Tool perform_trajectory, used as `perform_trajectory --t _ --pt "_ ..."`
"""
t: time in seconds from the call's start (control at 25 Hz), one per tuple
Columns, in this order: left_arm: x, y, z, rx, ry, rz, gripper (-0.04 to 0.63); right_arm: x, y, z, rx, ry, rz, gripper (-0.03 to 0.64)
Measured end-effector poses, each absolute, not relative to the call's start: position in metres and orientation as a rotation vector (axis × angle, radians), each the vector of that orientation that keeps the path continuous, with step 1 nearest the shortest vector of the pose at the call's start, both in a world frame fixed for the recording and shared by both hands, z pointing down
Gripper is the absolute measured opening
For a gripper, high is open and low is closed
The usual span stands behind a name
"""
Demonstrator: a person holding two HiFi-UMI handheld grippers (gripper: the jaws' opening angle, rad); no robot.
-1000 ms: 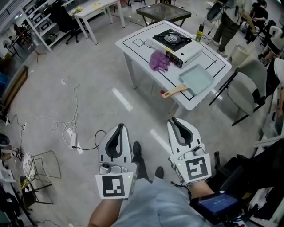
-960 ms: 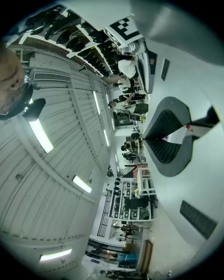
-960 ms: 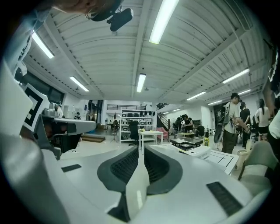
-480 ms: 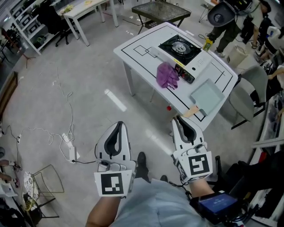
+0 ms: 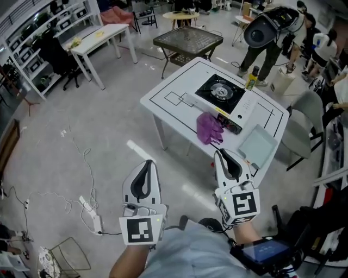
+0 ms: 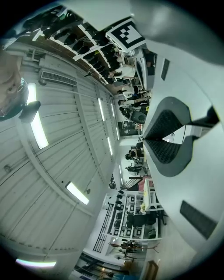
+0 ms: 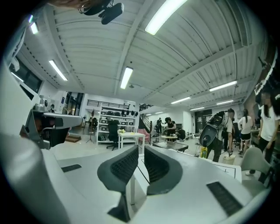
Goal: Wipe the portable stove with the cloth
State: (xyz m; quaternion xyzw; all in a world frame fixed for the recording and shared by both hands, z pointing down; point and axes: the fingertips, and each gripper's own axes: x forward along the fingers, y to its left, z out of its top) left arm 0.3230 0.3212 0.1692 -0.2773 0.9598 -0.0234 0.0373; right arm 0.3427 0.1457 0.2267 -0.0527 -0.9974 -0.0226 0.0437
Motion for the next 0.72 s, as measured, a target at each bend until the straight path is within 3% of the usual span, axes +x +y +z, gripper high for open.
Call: perform_trajectory --t 0.44,0.72 --pt "0.264 0.29 0.212 -1.019 2.971 -0.053 0.018 0.305 0.111 0.257 -0.004 -2.99 -0.041 0.056" --pt "0.192 0.244 0.24 -1.131 2.97 -0.096 0.018 0.242 0.078 0.291 0.051 -2.947 0.049 0.057"
